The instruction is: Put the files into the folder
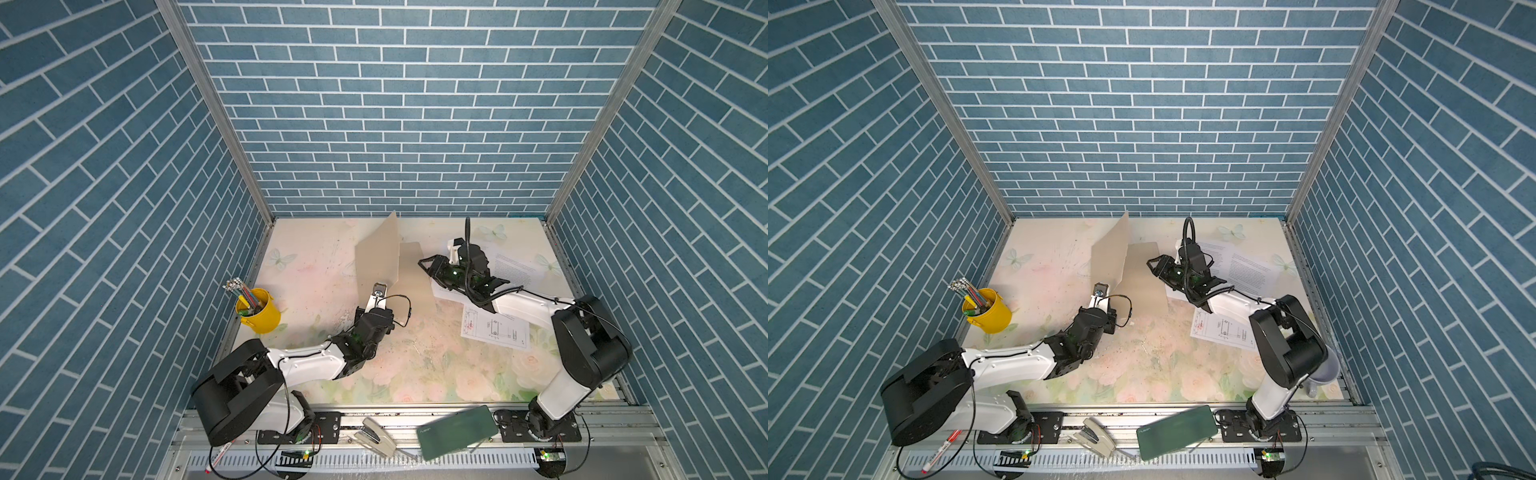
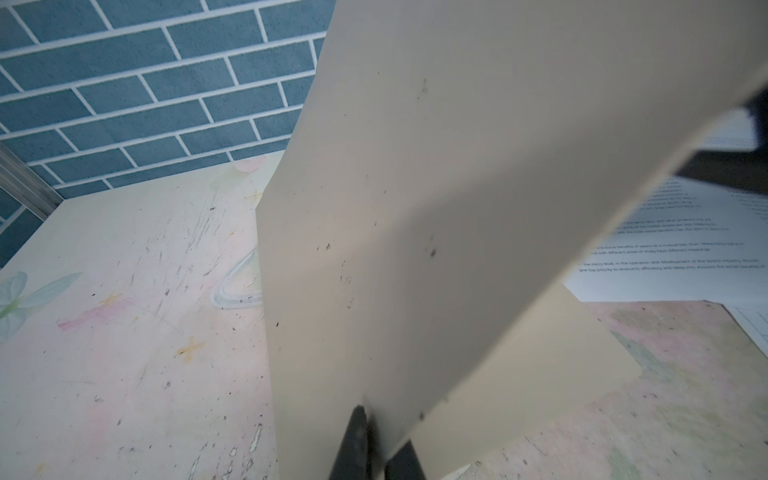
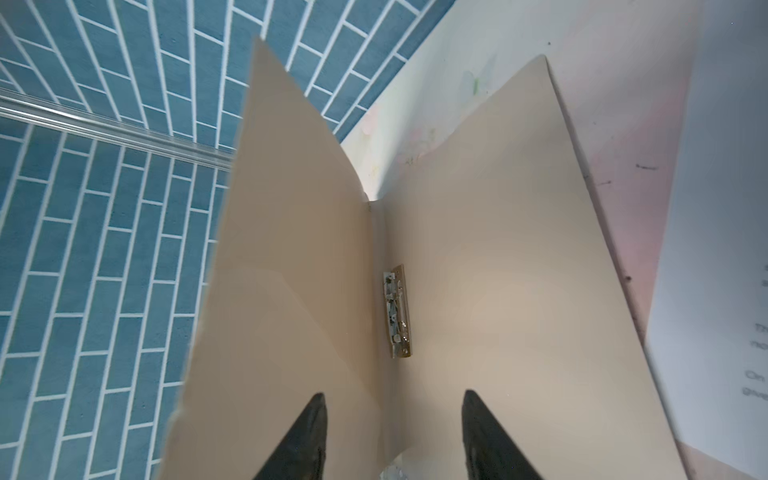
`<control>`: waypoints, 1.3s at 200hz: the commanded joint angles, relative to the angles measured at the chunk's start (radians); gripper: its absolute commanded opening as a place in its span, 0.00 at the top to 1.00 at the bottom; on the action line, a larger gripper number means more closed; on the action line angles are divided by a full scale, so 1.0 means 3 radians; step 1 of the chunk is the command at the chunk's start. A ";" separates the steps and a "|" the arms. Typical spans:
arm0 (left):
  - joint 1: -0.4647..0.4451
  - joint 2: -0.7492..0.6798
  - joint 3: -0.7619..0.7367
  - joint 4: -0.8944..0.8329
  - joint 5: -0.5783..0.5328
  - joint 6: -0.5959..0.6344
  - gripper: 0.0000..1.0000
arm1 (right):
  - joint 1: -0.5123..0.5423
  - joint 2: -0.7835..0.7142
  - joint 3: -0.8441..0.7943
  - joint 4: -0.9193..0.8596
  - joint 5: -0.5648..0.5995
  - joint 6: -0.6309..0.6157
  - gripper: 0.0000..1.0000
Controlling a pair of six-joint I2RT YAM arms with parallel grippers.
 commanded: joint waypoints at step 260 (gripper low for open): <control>0.0710 -0.1813 -0.0675 -0.1565 -0.0596 -0.2364 0.07 | 0.0107 0.0903 -0.0214 -0.0320 -0.0103 -0.0092 0.52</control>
